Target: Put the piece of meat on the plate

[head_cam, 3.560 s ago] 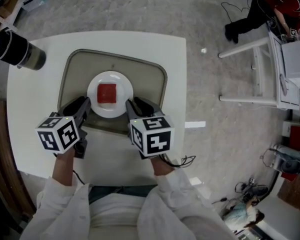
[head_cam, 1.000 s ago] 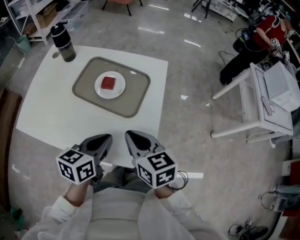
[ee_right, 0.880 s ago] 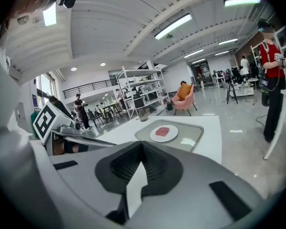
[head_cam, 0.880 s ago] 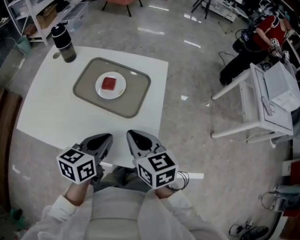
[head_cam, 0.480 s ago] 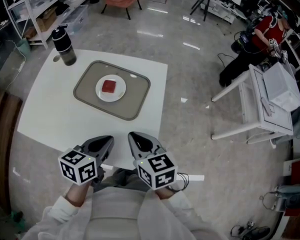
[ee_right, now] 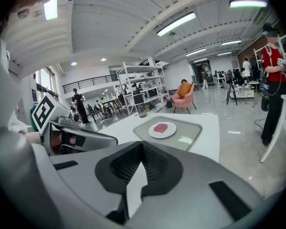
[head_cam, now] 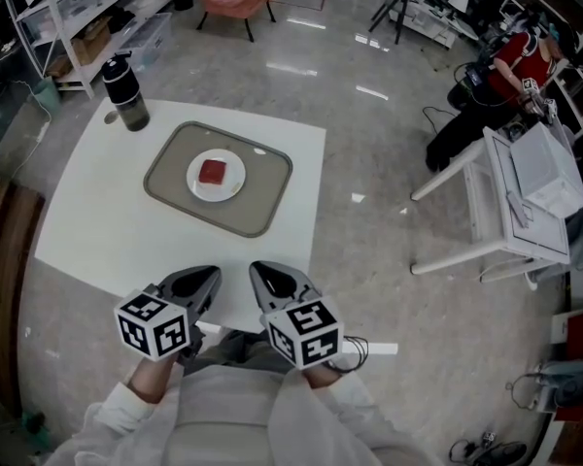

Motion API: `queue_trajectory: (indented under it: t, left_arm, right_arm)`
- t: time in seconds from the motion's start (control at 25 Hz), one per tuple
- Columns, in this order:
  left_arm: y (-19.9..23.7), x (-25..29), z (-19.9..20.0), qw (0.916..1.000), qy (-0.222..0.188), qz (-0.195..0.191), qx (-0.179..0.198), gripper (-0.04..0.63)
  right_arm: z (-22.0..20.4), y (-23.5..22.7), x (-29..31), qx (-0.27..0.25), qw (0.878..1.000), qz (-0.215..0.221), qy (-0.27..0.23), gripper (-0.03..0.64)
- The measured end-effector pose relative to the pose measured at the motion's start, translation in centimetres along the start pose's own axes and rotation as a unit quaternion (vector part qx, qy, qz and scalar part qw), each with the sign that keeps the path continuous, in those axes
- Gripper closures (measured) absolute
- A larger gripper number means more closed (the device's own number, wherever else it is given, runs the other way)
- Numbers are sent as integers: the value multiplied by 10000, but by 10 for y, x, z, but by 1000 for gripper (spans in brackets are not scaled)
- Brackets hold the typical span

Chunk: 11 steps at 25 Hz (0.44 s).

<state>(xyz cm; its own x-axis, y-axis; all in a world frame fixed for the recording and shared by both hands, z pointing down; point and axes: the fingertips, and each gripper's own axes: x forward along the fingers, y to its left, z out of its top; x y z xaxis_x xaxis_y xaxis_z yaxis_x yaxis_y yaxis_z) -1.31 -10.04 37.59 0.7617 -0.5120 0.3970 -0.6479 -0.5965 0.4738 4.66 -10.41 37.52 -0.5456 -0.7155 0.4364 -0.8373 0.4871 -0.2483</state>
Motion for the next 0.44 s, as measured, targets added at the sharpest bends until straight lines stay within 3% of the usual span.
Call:
queue_trajectory:
  t: [0.44]
  left_arm:
    - [-6, -1, 4, 10000, -12, 11, 33, 581]
  right_arm:
    - [7, 2, -4, -236, 9997, -30, -9, 601]
